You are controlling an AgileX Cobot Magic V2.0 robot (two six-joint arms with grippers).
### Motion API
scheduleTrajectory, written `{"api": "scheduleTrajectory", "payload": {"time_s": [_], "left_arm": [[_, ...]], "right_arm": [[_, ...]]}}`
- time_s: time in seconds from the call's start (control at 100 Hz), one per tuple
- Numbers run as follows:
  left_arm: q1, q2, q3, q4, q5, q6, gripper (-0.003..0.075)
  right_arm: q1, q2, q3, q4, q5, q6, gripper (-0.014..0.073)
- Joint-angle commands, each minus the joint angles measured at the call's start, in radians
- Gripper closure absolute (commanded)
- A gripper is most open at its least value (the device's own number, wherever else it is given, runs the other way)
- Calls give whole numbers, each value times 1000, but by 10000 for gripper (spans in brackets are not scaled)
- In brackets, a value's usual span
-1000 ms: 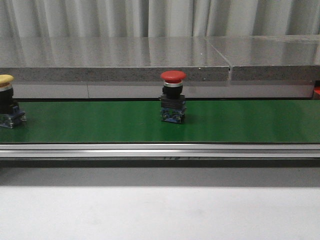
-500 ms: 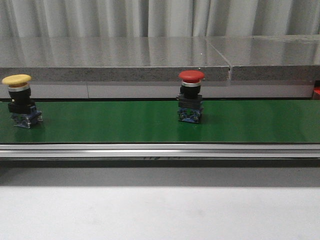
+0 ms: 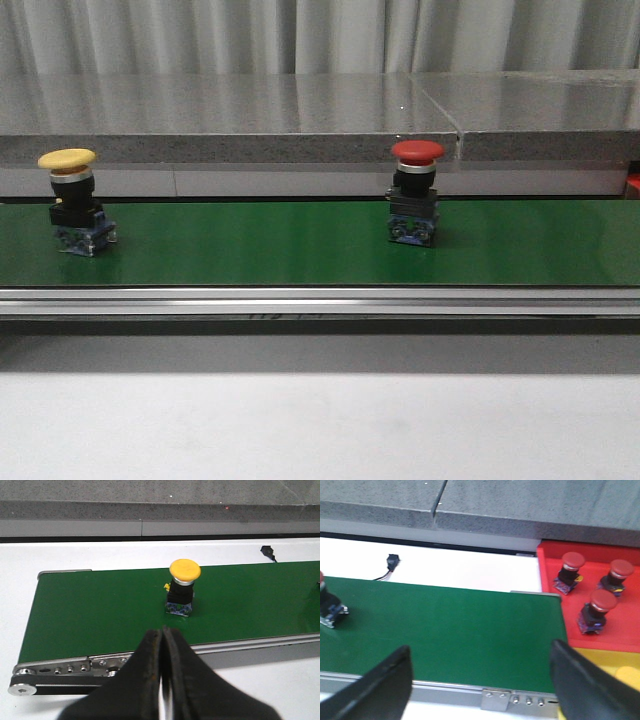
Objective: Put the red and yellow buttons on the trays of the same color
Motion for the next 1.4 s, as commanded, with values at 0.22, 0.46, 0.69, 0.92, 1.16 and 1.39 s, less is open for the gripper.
{"api": "scheduleTrajectory", "payload": {"time_s": [0.22,0.46,0.69,0.92,1.16,1.39], "left_arm": [[-6,8,-26,-10,-73,-8,739],[-6,8,-26,-10,-73,-8,739],[-6,8,-26,-10,-73,-8,739],[-6,8,-26,-10,-73,-8,739],[-6,8,-26,-10,-73,-8,739],[-6,8,-26,-10,-73,-8,739]], "right_arm": [[10,95,-100,38,57,-41,-31],[148,337,-204,53,90,-68,-31],[284,585,-290,53,29,-68,-31],[367,781,-418,53,10,-68,-31],[389,941,-534,53,5,-68,-29],[389,1001,-554,53,10,-67,290]]}}
